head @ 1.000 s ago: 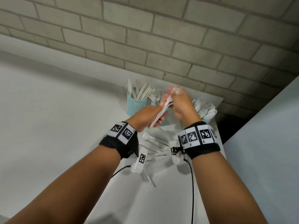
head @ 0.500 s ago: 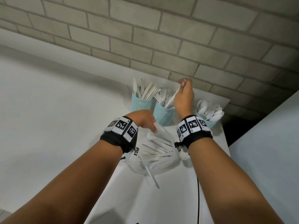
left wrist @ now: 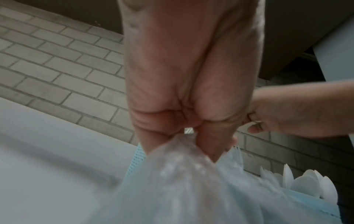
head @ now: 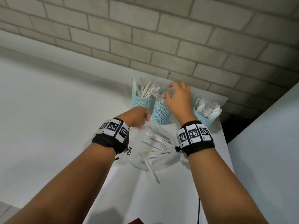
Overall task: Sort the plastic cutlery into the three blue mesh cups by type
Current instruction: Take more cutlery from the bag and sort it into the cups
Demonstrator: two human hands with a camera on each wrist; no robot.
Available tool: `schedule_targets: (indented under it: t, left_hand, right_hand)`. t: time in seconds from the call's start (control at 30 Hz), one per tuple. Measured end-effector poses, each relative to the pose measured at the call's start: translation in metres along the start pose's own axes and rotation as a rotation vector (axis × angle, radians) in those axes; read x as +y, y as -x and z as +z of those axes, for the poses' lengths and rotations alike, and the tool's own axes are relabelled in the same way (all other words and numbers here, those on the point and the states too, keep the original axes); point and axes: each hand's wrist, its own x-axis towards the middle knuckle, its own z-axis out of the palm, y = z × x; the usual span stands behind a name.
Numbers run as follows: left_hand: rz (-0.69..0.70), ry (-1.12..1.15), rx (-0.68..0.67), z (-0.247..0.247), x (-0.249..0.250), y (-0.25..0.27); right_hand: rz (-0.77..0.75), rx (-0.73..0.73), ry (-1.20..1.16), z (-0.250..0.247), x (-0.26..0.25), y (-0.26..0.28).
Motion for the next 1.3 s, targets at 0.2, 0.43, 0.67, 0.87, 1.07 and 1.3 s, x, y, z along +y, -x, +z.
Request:
schedule_targets:
  t: [0.2,0.43,0.67,0.87,1.07,1.3]
  left_hand:
    - [-0.003,-0.066,-0.004,0.002,0.005,0.012]
    - [0.000,-0.140,0.005,0.012,-0.007,0.019]
    - [0.064,-0.142,0.021,0.014,-0.014,0.022]
    - [0.102,-0.065,0.030,0.012,-0.011,0.020]
    - [0.107,-0.034,0.039,0.014,-0.011,0.015]
    - [0.095,0.037,0.031,0.008,-0.006,0.017]
  right_hand:
    - [0.136,-0.792,0.117,-0.026,-0.028,0.031]
    - [0.089,-1.082,0.191,0.021,-0.035,0.088]
    - [0.011,-0.998,0.216,0.035,-0.026,0.101]
    - [-0.006,-0.776,0.129,0.029,-0.018,0.093]
    - [0.073,-0.834,0.228,0.045,-0.011,0.098]
    - [0.023,-0.775,0.278,0.046,-0.007,0.101]
